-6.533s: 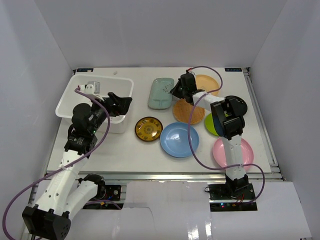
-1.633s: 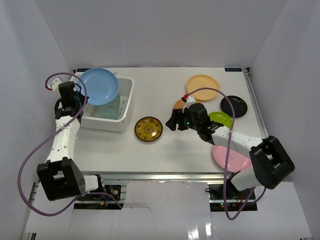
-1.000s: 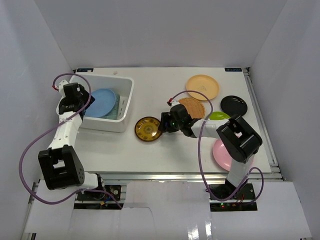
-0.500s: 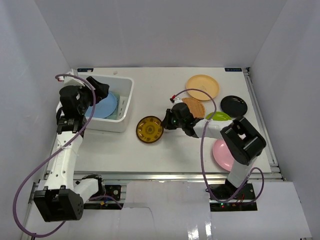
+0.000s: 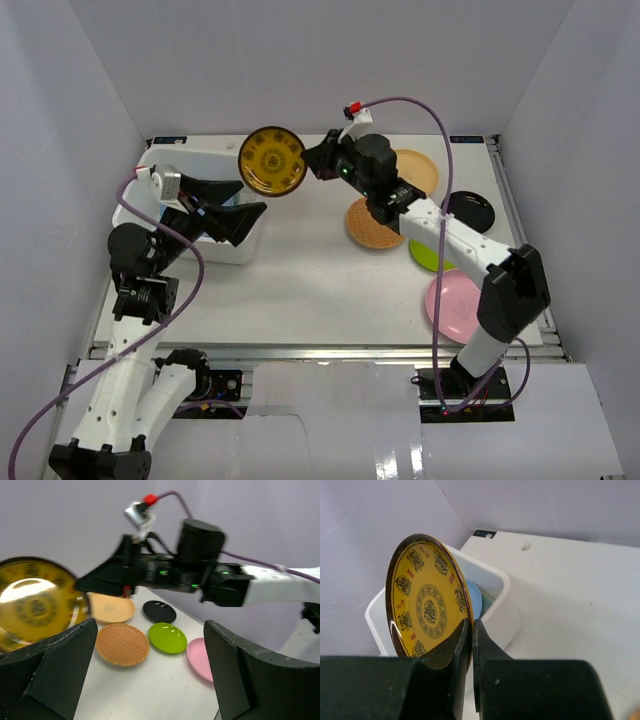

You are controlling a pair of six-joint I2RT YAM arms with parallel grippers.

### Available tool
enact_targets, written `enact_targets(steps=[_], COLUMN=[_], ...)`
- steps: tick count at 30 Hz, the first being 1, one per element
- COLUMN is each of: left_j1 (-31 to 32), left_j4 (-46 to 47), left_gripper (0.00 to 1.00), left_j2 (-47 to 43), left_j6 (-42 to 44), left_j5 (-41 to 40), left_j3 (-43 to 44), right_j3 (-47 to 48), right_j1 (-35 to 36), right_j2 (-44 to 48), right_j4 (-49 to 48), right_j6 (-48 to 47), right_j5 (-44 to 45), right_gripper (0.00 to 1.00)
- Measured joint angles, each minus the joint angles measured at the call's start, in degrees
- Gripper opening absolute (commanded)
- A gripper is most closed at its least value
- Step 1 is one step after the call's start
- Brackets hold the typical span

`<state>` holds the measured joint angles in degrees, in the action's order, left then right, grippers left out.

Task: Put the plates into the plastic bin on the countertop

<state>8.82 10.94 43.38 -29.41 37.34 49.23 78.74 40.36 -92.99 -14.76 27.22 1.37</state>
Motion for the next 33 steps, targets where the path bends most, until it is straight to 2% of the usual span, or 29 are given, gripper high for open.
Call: enact_targets(steps=[2,8,11,13,22,25,26,27,30,33], left_j1=[0.9,3.13,4.11,4.59,5.31,5.29,5.29,5.29,5.29,5.27], left_j4=[2.58,6.43,6.56,6.49,6.03,5.92,5.7,5.53,2.51,-2.34], left_gripper=[0.98,0.98,0.98,0.98,0.98,0.98,0.98,0.98,0.98,0.98], left_j2=[-2.49,-5.44,-5.49,-5.35,-5.14,-4.81,-4.68,-4.57,-3.89,-2.27], left_j6=[-0.66,-1.11,-1.03,-0.9,-0.81,-0.81,-0.81,-0.85,-0.94,-1.22], left_j5=[0.11,-1.79,-3.15,-4.24,-7.87,-8.66,-9.27,-9.92,-13.86,-19.78], left_j3=[-1.07,-2.97,-4.02,-4.35,-4.85,-4.83,-4.83,-4.83,-3.91,-0.9], right_j3=[5.25,33.44,44.65,47.3,48.33,48.33,48.33,48.24,48.22,47.93], right_j1=[0.59,4.81,7.78,9.57,16.11,17.55,17.81,18.34,19.28,19.74], right_j2=[-4.31,-27.3,-36.41,-39.85,-47.58,-47.87,-47.87,-47.87,-47.87,-47.82], right_j4=[-0.04,7.96,10.71,10.84,10.6,10.36,10.29,10.12,9.81,8.81], right_j6=[-0.13,-1.33,-2.75,-3.76,-12.0,-13.73,-14.21,-14.62,-15.85,-16.65], right_j5=[0.04,0.9,2.14,3.08,7.58,8.48,8.72,9.25,10.25,10.51], right_gripper=[0.08,0.08,0.08,0.08,0.08,0.18,0.25,0.39,0.55,0.57])
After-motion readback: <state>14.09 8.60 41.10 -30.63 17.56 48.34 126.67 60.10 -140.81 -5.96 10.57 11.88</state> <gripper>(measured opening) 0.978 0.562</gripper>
